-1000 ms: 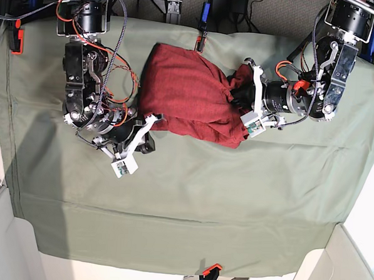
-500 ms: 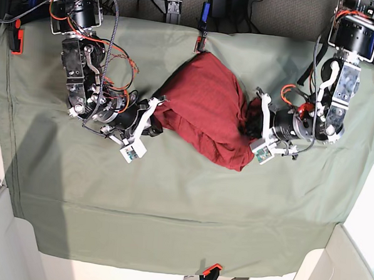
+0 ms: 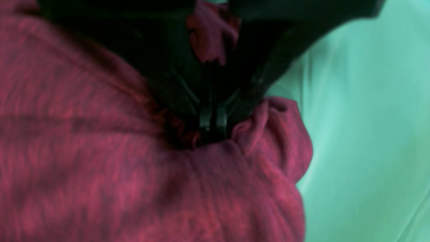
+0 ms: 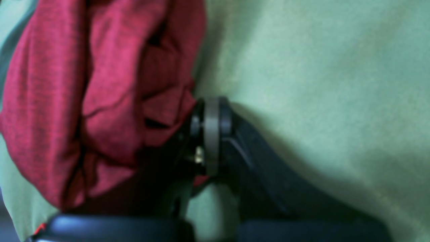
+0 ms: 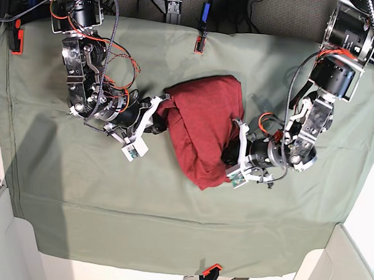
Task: Fold the T-shirt properly
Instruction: 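Fold the bundle over with the left gripper toward the right gripper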
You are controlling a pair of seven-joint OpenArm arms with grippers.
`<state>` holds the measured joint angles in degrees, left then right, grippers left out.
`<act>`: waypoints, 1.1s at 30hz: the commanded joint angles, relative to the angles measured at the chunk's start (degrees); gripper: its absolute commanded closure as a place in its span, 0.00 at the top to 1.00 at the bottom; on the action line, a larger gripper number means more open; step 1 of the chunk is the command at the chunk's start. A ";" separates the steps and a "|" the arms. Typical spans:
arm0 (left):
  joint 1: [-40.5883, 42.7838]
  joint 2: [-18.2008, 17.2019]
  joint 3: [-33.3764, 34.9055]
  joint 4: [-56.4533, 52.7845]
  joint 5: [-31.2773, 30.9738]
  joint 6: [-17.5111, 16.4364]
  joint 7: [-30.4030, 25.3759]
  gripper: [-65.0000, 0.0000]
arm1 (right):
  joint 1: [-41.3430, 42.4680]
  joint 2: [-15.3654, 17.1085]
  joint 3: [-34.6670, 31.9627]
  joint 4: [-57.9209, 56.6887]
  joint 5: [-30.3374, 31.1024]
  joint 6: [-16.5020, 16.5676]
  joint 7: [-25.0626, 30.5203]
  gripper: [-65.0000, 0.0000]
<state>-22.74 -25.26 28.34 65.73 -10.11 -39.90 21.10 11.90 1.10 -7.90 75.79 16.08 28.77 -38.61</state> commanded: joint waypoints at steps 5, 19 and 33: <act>-4.63 0.81 -0.17 0.24 -1.86 -0.10 -0.31 0.00 | 0.94 -0.17 0.07 0.94 0.72 0.37 0.63 0.00; -6.25 -6.91 -0.28 6.47 -29.70 -0.10 21.53 0.00 | 0.94 -2.25 0.04 0.94 0.87 0.37 0.94 0.00; -3.80 -15.13 -0.28 15.87 -48.83 -0.10 35.74 0.00 | 0.52 -8.83 -1.18 0.92 0.94 0.42 -1.97 0.00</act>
<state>-25.17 -39.77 28.56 80.79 -57.93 -39.88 57.58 11.44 -7.33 -9.04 75.75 15.86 28.73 -41.41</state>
